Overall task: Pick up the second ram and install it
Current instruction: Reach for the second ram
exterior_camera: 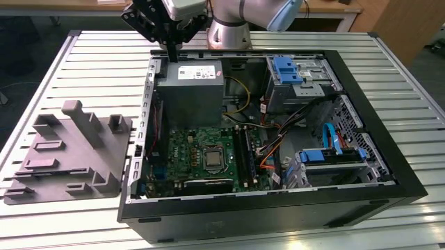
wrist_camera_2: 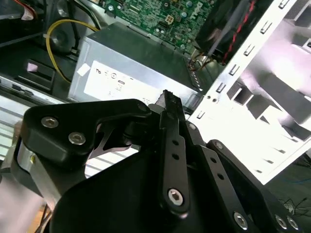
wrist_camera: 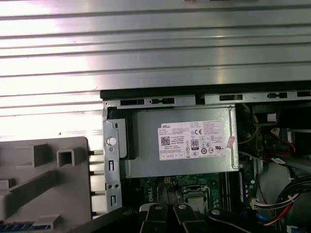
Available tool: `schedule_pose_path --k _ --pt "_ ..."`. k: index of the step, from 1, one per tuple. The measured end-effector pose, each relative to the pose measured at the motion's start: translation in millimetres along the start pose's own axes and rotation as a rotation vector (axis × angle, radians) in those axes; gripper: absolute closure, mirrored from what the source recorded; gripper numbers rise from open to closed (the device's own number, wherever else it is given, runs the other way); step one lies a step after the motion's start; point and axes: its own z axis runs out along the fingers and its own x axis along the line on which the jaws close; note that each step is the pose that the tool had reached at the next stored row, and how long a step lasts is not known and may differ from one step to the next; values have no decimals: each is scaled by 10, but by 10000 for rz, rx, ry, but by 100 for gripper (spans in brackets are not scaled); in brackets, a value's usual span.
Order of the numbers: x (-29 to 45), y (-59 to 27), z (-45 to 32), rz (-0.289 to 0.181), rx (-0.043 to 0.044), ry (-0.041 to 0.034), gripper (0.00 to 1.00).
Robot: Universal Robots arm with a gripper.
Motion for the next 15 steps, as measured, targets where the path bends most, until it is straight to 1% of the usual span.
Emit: schedule_pose_path --k 8,15 --pt "202 -15 -6 -1 -4 -10 90" --pt "400 -30 -12 -1 -8 -22 90"
